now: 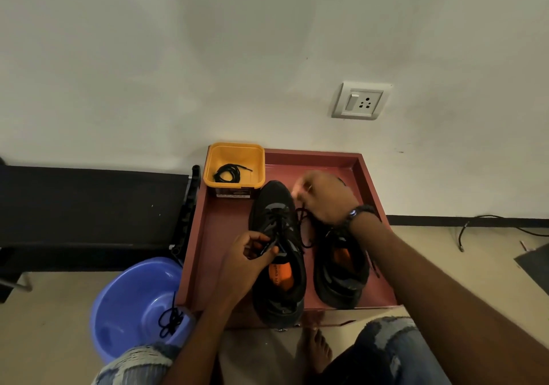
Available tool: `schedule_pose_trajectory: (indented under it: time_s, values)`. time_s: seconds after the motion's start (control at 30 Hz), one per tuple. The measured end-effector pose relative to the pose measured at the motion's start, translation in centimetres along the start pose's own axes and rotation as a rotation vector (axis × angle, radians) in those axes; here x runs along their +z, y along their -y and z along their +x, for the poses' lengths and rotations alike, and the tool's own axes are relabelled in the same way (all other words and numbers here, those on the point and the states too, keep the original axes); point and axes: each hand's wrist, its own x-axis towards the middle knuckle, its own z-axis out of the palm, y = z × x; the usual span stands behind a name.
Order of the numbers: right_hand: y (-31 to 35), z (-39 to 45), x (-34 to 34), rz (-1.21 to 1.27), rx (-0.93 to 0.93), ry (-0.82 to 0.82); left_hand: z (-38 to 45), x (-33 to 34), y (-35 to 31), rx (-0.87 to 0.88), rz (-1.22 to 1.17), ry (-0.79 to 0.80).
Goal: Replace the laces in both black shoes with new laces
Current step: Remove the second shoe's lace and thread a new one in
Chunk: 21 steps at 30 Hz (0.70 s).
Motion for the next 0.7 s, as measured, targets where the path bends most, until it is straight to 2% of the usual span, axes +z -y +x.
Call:
schedule_pose_trajectory:
  time_s: [0.07,0.1,0.13,0.27,0.33,0.43,0.53,0.7]
  values:
    - [-2.2,0.6,-1.4,0.179,0.157,-0.336,-0.1,0.0,-0.1,0.017,0.005,0.009]
    - [-3.4,0.8,-2.0,0.197,0.219,-0.431,0.0,0.0,0.0,0.022,0.006,0.012]
    - [-4.6,1.0,-2.3,0.172,0.260,-0.448,0.0,0.0,0.0,0.023,0.009,0.013]
    - [-5.8,-0.1,-1.1,0.029,0.250,-0.257,0.2,0.5,0.4,0.096,0.090,-0.018]
    - [-4.5,-1.3,0.5,0.054,0.131,-0.164,0.3,0.8,0.2,0.152,0.149,-0.044]
    - [-2.4,-3.2,3.8,0.027,-0.053,0.123,0.6,1.2,-0.1,0.199,0.260,-0.064]
    - [-2.3,-3.2,5.9,-0.031,-0.093,0.111,0.6,1.4,-0.3,0.234,0.317,-0.068]
    - [-2.6,-2.8,5.6,-0.157,-0.134,0.117,0.4,1.3,-0.4,0.242,0.310,-0.066]
